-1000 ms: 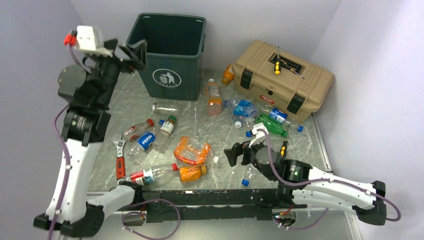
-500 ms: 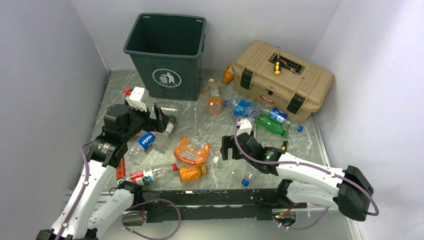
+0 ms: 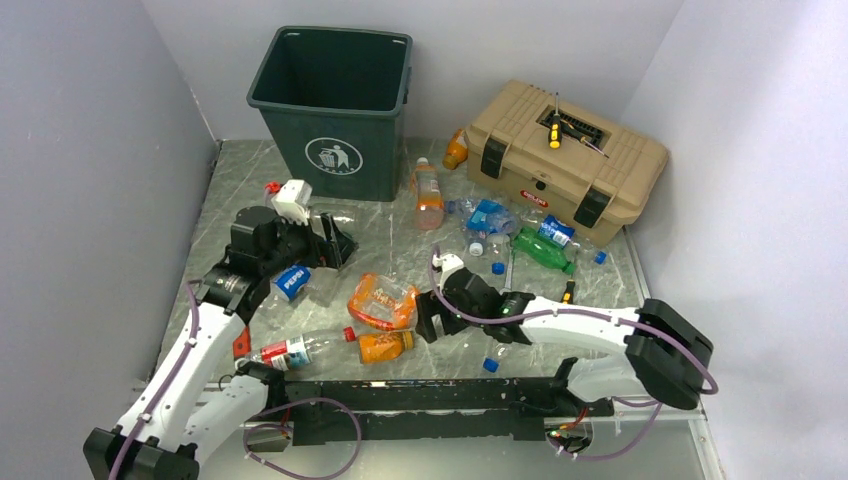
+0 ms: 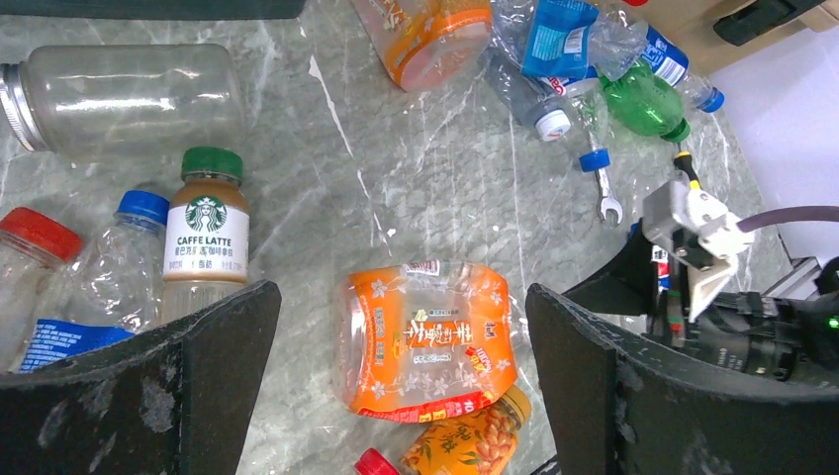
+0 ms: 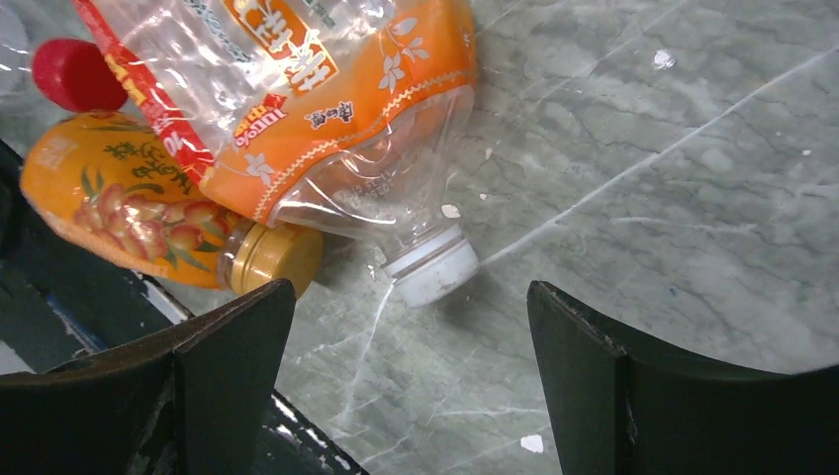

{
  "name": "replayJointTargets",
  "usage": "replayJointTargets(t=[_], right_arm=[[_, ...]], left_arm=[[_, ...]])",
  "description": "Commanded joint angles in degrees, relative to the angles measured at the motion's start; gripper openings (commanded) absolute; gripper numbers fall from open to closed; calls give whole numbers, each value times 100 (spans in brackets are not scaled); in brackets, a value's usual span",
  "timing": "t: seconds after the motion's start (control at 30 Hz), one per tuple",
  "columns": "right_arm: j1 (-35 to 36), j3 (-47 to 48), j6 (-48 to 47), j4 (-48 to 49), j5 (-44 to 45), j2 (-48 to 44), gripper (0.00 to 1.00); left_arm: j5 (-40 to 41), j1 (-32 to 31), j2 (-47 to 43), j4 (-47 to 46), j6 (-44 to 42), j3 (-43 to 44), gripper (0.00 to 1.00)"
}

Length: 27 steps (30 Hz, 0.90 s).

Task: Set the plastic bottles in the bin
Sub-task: Pick up the plastic bottle at the center of the board.

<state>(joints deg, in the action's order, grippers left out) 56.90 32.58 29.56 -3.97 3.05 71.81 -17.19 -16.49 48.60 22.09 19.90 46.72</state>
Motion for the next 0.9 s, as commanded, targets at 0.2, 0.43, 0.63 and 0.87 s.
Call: replayJointTargets(t=[0.2,0.43,0.63,0.87], right_arm=[[14,258,-105,702,-392,550,89],[-23,275,20,765,109,787,73],[-316,121,396,614,629,613,67],[-428,-26,765,237,875,-13,83]], left_arm=[[-155,-10,238,176,167,126,98],[-188,-11,702,379,157,208,95],[-284,-41,1157,558,90,285,93],[-477,-249,1821,751,-2,440,91]])
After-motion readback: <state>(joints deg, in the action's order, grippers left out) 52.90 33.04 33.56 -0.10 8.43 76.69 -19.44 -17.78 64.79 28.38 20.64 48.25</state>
